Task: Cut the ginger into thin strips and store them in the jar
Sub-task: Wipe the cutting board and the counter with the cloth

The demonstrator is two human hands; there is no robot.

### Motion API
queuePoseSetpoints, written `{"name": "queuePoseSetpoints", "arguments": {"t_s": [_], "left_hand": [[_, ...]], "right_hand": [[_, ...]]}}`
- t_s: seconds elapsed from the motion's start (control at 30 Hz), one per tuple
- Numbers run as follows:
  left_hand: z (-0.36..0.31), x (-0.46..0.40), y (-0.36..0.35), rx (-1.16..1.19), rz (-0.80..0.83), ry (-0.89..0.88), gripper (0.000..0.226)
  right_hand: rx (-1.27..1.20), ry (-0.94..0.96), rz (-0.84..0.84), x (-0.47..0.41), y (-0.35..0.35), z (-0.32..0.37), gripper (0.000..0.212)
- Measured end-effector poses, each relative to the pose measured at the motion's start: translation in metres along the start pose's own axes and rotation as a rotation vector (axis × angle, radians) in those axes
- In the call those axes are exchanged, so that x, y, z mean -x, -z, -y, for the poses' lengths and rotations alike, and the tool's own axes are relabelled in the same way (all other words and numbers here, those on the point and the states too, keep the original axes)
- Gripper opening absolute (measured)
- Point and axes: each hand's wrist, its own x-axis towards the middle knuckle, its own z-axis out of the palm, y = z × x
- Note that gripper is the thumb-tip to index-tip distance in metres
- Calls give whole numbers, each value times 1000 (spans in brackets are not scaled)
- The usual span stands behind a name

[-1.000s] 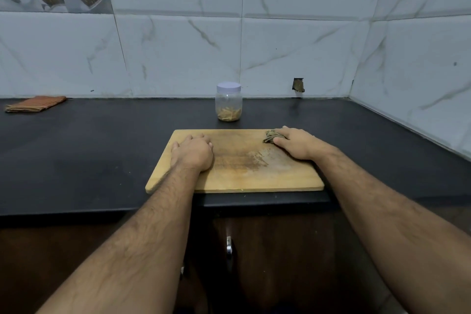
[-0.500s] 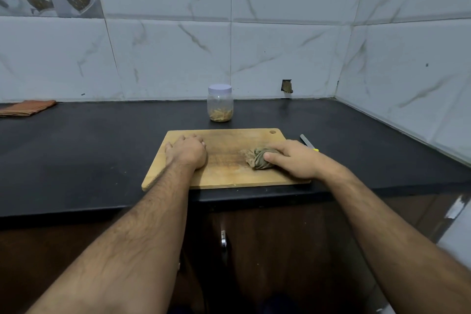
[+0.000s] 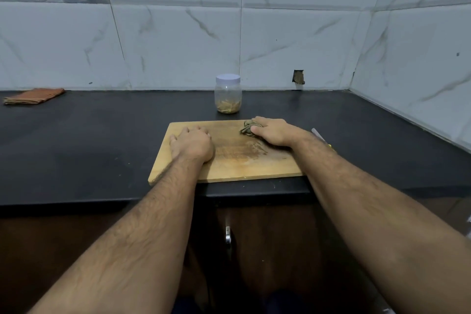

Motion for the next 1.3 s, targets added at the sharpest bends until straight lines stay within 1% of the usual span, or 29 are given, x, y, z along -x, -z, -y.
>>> {"name": "queuePoseSetpoints", "arguments": {"t_s": [0.07, 0.13, 0.2, 0.3, 0.4, 0.53, 0.63, 0.73, 0.77, 0.8, 0.87, 0.93, 0.97, 1.0, 1.03, 1.1, 1.13, 1.2, 1.3], "left_hand": [[-1, -1, -1, -12, 8, 11, 44], [-2, 0, -2, -8, -2, 11, 44], [-1, -1, 0, 8, 1, 17, 44], [-1, -1, -1, -1, -2, 31, 43], [-3, -2, -1, 4, -2, 56, 43], [-3, -1, 0, 6, -9, 61, 42], [-4, 0, 0, 4, -10, 41, 41], [-3, 2, 0, 2, -9, 25, 41], [-3, 1, 0, 6, -7, 22, 42], [-3, 1, 0, 12, -7, 21, 42], [-2, 2, 1, 18, -8, 20, 43], [-2, 2, 1, 14, -16, 13, 42], [-2, 2, 0, 11, -18, 10, 42], [-1, 2, 0, 10, -22, 10, 42], [-1, 1, -1, 12, -24, 12, 42], [0, 0, -2, 18, -26, 13, 42], [-1, 1, -2, 18, -31, 13, 41], [-2, 1, -1, 16, -30, 19, 41], [-4, 1, -1, 17, -30, 30, 42]], "right_hand": [[-1, 51, -47, 8, -2, 1, 43], [7, 118, -53, 19, -3, 3, 38], [14, 168, -41, 33, -6, 4, 40], [75, 186, -29, 53, -11, 5, 46], [130, 203, -53, 73, -17, 7, 48], [117, 259, -86, 105, -25, 15, 50], [22, 332, -145, 127, -27, 24, 39], [-166, 356, -119, 135, -17, 32, 22], [-219, 353, -121, 135, -11, 33, 19], [-259, 344, -144, 132, -4, 32, 18], [-303, 326, -269, 116, 10, 25, 17], [-297, 259, -377, 95, 21, 15, 18], [-286, 213, -387, 85, 23, 11, 19], [-270, 166, -357, 74, 22, 8, 21], [-234, 130, -286, 64, 18, 5, 24], [-91, 78, -118, 52, 2, 6, 31], [-36, 61, -90, 48, -5, 8, 34], [8, 55, -126, 47, -13, 13, 35], [65, 110, -169, 59, -20, 24, 37]]}}
